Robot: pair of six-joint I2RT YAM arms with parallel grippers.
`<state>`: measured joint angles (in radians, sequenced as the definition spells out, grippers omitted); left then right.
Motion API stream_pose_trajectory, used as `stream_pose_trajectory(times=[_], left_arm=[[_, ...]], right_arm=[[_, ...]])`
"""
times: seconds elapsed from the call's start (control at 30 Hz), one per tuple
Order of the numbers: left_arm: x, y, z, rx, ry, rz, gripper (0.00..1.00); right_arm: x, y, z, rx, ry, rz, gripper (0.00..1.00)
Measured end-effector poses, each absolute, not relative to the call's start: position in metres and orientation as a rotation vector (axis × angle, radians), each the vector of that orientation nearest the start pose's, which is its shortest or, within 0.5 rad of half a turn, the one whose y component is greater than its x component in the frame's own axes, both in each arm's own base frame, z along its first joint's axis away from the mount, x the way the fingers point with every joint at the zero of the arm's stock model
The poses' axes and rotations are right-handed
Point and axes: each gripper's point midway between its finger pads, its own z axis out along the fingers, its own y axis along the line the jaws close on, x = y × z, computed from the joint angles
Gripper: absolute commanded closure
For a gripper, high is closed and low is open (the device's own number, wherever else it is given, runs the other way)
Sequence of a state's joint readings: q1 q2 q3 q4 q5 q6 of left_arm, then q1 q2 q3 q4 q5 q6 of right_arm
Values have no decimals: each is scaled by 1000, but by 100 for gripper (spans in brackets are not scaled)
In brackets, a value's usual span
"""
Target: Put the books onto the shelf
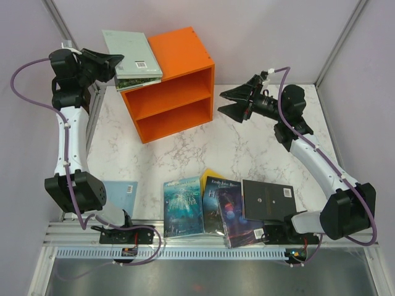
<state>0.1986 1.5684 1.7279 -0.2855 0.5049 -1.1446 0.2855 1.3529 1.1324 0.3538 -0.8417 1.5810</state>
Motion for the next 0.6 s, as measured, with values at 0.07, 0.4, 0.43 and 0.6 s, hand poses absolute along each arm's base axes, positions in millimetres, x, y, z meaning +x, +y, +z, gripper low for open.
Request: stream_pose_trajectory(times=[0.07,0.4,0.43,0.6], left_arm=[[470,-26,431,-788,1647,-1121,98],[465,-23,423,-763,1692,-1113,30],[465,-21,422,-763,1696,-1110,27],[465,-9,415,-790,1713,-1091,24]], right_arm=[[314,257,397,331,1868,1997,22],[314,257,391,340,1879,1991,22],[314,257,391,339,1880,1989,22],[315,257,390,339,1881,1984,22]])
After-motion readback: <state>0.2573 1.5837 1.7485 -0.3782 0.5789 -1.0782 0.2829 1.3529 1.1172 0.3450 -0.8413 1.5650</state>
